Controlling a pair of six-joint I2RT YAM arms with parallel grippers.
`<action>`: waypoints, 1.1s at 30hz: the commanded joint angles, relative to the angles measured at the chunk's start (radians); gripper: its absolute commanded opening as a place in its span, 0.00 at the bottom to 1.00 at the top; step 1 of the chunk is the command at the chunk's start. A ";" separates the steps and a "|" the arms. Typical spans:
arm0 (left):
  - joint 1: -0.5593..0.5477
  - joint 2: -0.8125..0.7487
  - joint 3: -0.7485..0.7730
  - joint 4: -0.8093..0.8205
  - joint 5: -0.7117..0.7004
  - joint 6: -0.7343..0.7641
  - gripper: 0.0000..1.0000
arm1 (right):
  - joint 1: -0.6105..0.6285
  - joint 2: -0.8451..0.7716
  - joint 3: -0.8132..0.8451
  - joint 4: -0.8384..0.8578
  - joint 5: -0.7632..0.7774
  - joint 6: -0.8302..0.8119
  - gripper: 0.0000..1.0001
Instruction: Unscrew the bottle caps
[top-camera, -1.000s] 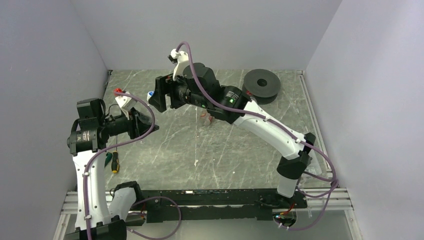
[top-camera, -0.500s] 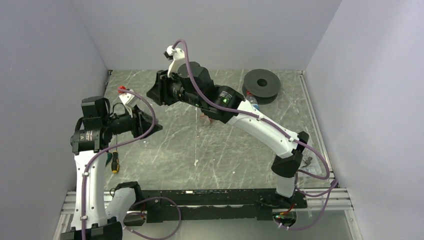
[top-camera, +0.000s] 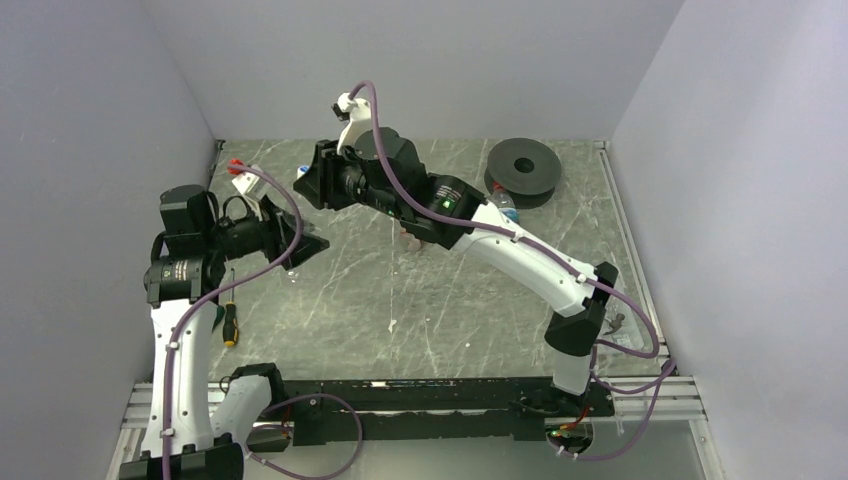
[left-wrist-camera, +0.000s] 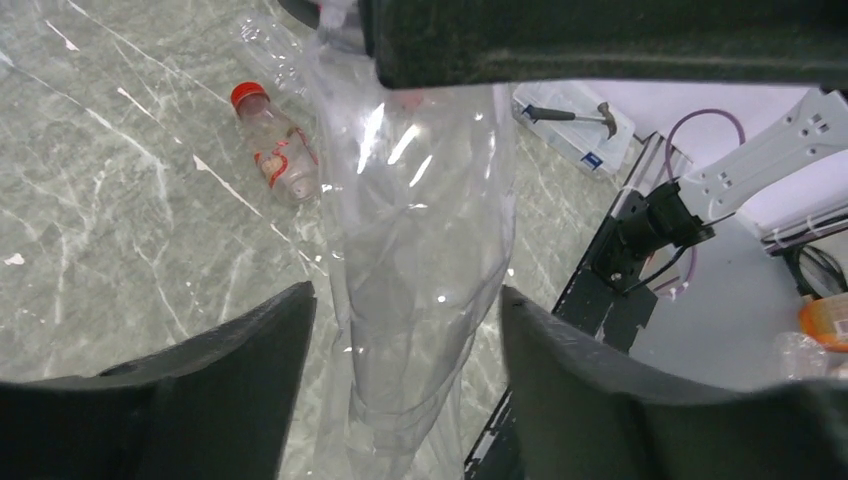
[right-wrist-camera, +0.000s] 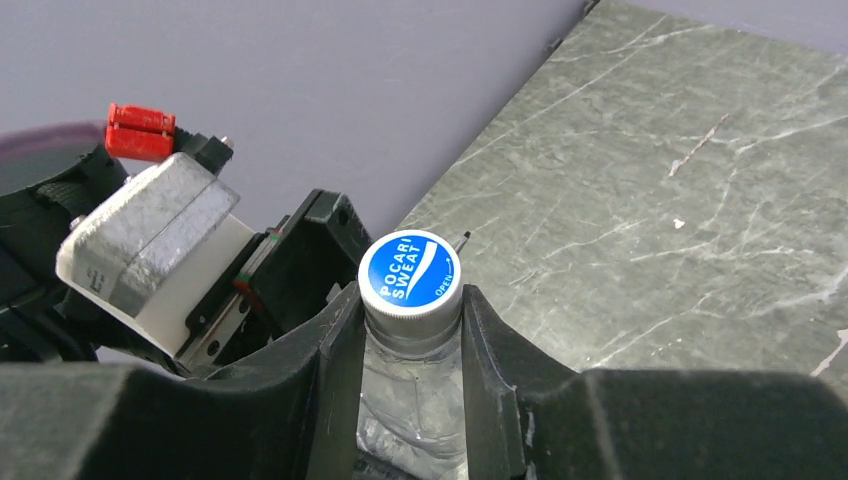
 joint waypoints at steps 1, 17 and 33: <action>-0.003 -0.018 0.024 0.071 0.044 -0.058 0.91 | 0.009 -0.053 0.005 0.016 0.034 -0.004 0.00; -0.003 -0.033 -0.030 0.241 0.130 -0.247 0.36 | 0.078 -0.204 -0.237 0.200 0.128 -0.097 0.02; -0.005 -0.021 0.050 0.036 0.174 0.049 0.00 | 0.087 -0.121 -0.082 0.101 0.222 -0.055 0.58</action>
